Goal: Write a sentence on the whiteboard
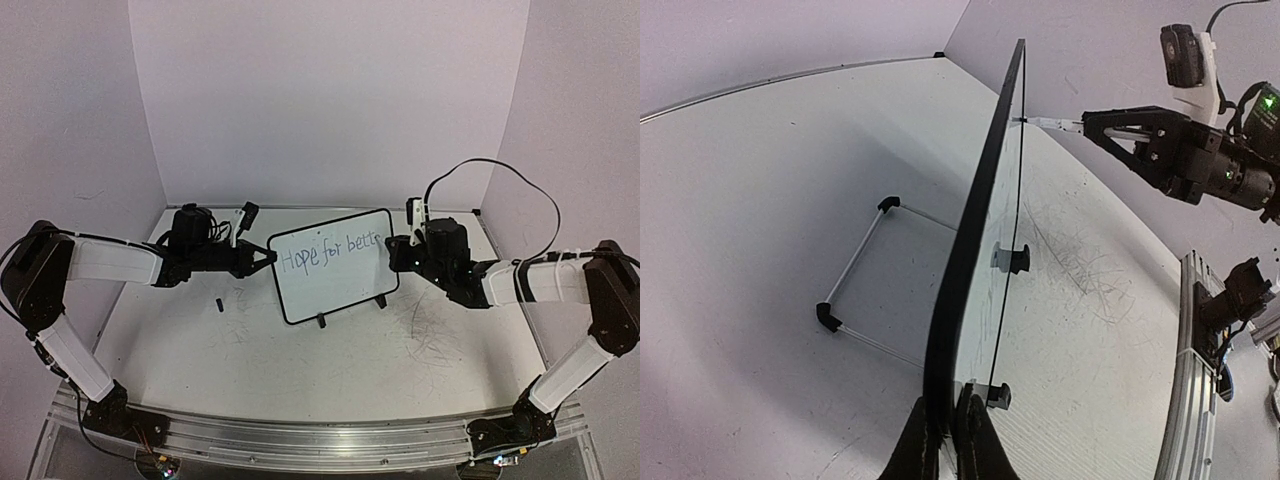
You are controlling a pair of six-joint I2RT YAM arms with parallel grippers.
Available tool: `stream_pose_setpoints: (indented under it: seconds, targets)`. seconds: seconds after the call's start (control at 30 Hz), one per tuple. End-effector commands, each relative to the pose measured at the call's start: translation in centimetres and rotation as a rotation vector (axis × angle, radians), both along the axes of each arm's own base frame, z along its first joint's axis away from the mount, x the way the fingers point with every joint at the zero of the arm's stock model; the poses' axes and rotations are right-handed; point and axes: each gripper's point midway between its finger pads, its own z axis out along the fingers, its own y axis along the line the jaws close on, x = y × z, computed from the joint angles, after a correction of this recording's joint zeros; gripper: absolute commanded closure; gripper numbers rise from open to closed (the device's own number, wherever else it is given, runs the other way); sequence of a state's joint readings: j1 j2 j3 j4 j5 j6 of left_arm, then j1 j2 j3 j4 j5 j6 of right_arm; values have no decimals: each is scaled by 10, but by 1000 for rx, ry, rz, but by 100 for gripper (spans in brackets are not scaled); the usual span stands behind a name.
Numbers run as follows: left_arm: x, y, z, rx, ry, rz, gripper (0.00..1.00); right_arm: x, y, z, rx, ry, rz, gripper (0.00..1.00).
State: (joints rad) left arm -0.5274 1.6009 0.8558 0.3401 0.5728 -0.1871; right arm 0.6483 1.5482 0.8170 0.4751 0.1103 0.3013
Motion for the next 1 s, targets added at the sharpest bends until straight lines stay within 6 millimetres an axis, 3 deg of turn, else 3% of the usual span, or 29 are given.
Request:
stream_pose_setpoints:
  seconds: [0.0,0.73,0.97]
  targets:
    - [7,8,-4,60,-38,34,100,-2,-2,-7,3,13,0,100]
    - [6,8,-5,62,-36,33,100,3,-13,-11,-52,21,-62,100]
    - [6,8,-6,64,-36,34,100,6,-18,4,-69,-15,-83,100]
